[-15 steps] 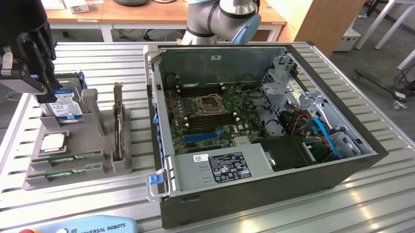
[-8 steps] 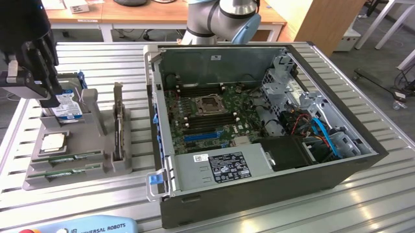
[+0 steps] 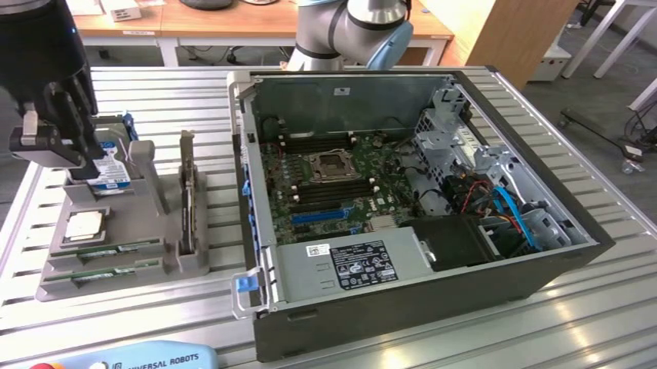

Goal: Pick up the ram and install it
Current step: 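Pick up the ram and move it above insertion slot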

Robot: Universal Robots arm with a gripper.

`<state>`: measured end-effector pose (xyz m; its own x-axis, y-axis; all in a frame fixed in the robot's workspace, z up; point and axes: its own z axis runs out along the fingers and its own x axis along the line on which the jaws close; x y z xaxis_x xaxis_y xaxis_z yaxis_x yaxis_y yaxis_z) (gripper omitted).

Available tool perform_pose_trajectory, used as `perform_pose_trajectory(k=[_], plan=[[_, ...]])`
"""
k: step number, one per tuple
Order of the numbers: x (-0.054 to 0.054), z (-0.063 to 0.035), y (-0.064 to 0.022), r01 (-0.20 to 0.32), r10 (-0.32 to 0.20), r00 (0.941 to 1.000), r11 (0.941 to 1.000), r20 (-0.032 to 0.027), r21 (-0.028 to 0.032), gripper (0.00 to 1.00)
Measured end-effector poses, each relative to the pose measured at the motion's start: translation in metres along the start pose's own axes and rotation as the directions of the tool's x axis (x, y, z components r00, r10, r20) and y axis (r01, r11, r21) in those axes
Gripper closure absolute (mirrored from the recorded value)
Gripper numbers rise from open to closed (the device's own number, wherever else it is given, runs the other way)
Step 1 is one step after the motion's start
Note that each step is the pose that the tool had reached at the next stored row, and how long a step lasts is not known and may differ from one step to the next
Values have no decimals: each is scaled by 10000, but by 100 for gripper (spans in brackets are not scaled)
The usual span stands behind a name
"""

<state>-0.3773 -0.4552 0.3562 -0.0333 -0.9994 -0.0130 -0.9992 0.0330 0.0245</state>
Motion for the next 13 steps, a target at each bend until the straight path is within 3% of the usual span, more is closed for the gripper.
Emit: perform_pose_trajectory(k=[13], plan=[[2, 180, -4, 0, 0, 10000, 10000, 0, 0, 64]])
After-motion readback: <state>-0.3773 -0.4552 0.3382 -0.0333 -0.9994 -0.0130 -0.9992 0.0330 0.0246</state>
